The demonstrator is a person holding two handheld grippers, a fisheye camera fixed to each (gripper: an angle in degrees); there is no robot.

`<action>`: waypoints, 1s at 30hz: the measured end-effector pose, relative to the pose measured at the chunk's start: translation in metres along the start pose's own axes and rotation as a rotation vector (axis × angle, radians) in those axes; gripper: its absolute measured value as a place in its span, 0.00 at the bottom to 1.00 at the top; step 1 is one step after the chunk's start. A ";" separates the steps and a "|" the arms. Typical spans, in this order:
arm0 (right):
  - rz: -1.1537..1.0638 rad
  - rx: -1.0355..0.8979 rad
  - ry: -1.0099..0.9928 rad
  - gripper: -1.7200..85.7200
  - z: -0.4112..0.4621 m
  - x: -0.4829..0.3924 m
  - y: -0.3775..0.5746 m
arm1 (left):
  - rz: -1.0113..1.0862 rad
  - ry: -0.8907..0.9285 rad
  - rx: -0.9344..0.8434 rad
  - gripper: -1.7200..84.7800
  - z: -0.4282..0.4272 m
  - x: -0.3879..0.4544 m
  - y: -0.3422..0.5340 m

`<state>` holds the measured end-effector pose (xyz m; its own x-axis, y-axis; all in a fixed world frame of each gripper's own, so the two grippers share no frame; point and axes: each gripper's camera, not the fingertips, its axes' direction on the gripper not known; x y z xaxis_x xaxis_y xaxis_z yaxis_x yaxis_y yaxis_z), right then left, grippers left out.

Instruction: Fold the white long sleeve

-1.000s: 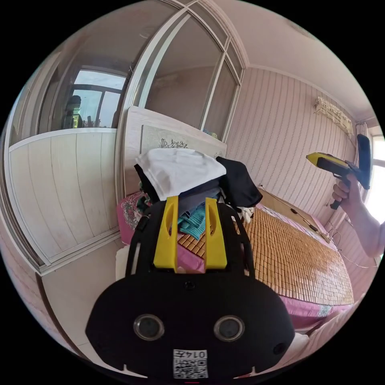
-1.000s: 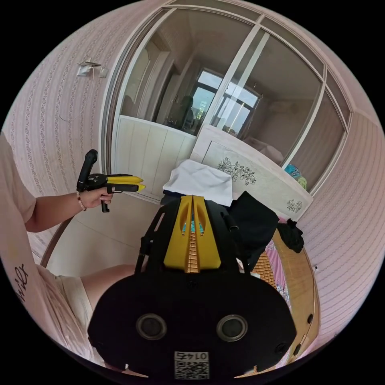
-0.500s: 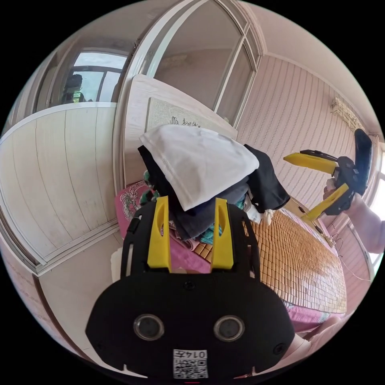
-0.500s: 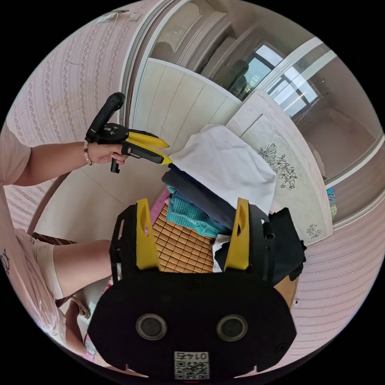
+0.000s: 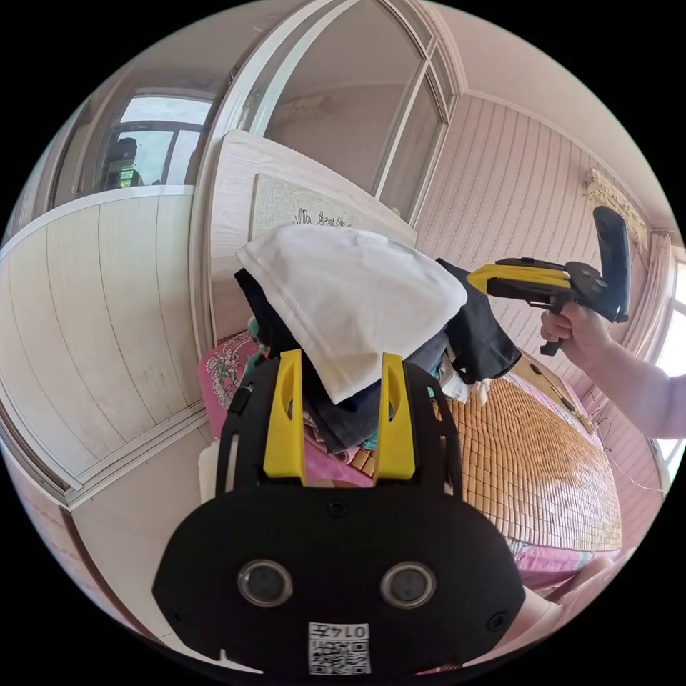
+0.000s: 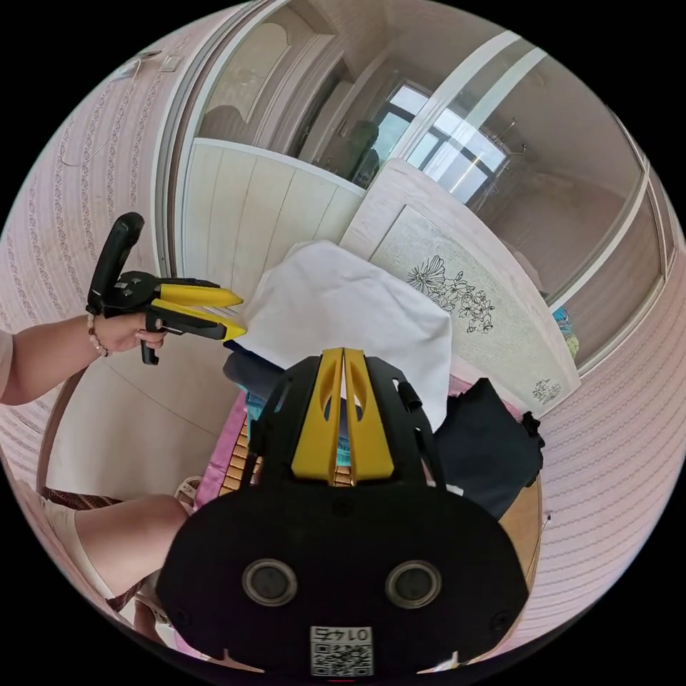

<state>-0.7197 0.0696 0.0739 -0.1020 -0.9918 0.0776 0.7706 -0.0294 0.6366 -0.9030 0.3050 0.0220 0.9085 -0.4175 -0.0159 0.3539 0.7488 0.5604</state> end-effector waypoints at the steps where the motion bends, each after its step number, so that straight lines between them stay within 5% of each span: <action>1: -0.018 -0.009 0.005 0.05 0.007 -0.002 -0.002 | -0.004 0.003 0.001 0.20 0.001 0.000 0.000; 6: -0.025 -0.122 0.104 0.13 0.046 -0.003 -0.011 | -0.062 0.066 -0.055 0.16 0.024 0.000 -0.005; 12: -0.030 -0.214 0.057 0.03 0.047 0.010 -0.006 | -0.003 0.083 0.065 0.06 -0.002 0.036 -0.016; 24: 0.293 0.183 -0.016 0.01 -0.202 0.124 0.088 | 0.297 0.327 0.380 0.02 -0.109 0.201 -0.124; 30: 0.368 0.137 0.054 0.01 -0.284 0.142 0.189 | 0.388 0.458 0.246 0.02 -0.081 0.315 -0.155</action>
<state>-0.4099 -0.1121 -0.0132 0.2011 -0.9382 0.2817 0.6578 0.3424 0.6708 -0.6536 0.0989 -0.1373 0.9822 0.1624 -0.0948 -0.0314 0.6387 0.7689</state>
